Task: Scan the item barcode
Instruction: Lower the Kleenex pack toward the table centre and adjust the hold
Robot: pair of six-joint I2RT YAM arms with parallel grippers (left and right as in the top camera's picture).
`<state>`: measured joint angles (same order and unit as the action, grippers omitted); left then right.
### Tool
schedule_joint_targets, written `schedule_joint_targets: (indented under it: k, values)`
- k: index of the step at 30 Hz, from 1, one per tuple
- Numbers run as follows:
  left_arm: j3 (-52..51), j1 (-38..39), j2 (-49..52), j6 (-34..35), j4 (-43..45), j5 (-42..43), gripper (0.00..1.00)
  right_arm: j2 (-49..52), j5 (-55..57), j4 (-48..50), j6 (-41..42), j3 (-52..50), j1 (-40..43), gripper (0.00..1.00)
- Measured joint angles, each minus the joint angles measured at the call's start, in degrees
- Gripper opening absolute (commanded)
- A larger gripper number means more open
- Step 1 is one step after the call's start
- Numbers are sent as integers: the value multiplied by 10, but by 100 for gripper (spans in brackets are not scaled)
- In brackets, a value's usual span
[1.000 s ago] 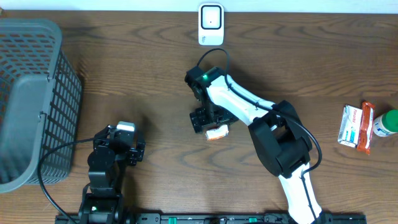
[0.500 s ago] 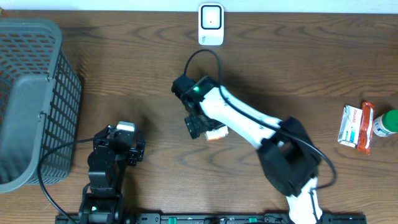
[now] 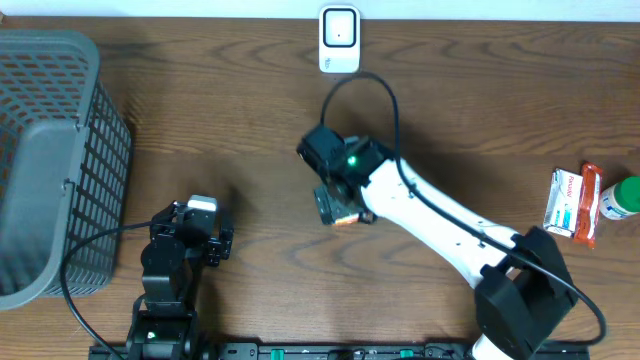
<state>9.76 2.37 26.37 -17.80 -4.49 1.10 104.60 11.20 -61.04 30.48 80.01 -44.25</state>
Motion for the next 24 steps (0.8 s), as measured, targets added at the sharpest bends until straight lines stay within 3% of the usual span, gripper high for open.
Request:
schedule_joint_targets:
  k: [4, 9, 24]
  values:
    - [0, 0, 0, 0, 0, 0, 87, 5, -24, 46, 5, -72, 0, 99]
    - [0, 0, 0, 0, 0, 0, 87, 5, -31, 80, 6, -76, -4, 99]
    - [0, 0, 0, 0, 0, 0, 87, 5, -83, 56, 26, -73, -4, 99]
